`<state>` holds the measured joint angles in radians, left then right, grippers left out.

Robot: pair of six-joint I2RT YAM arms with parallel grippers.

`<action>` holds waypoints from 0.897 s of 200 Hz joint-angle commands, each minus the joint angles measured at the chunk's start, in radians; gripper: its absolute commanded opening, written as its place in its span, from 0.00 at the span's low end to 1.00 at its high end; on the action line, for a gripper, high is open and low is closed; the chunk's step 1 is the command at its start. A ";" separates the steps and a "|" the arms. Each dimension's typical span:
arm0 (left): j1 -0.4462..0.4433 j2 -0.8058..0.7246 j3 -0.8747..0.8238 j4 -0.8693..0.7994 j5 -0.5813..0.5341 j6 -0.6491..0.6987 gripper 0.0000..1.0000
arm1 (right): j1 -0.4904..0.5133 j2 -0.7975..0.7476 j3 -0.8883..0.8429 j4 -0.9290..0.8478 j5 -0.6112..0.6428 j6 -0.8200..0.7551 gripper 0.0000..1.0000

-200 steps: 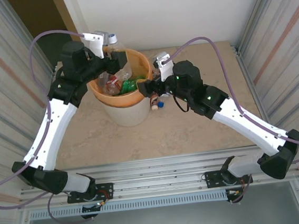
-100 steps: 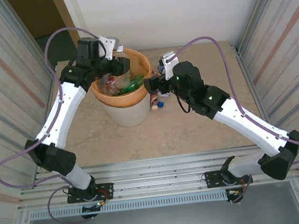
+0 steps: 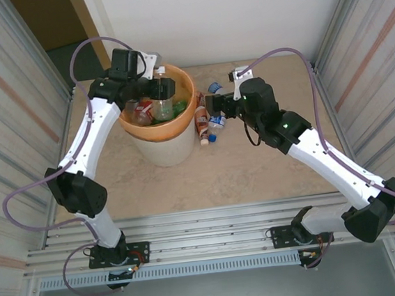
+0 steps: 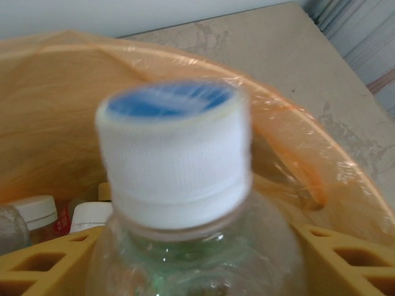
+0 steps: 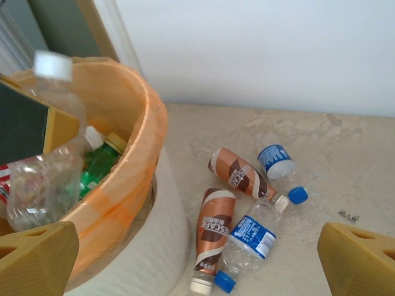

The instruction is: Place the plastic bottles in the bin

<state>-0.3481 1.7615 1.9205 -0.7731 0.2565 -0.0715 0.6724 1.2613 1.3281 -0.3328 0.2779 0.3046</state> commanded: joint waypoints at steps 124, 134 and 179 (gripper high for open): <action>0.009 -0.295 -0.254 0.257 -0.086 -0.032 0.78 | -0.070 0.039 0.020 -0.068 -0.054 0.111 0.98; 0.009 -0.311 -0.281 0.286 -0.088 -0.037 0.76 | -0.079 0.048 0.024 -0.075 -0.060 0.120 0.98; 0.005 -0.264 -0.274 0.261 -0.065 -0.027 0.70 | -0.124 0.085 0.032 -0.095 -0.104 0.156 0.98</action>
<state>-0.3405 1.4670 1.6466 -0.5243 0.1818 -0.1013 0.5716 1.3289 1.3277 -0.4046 0.2058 0.4149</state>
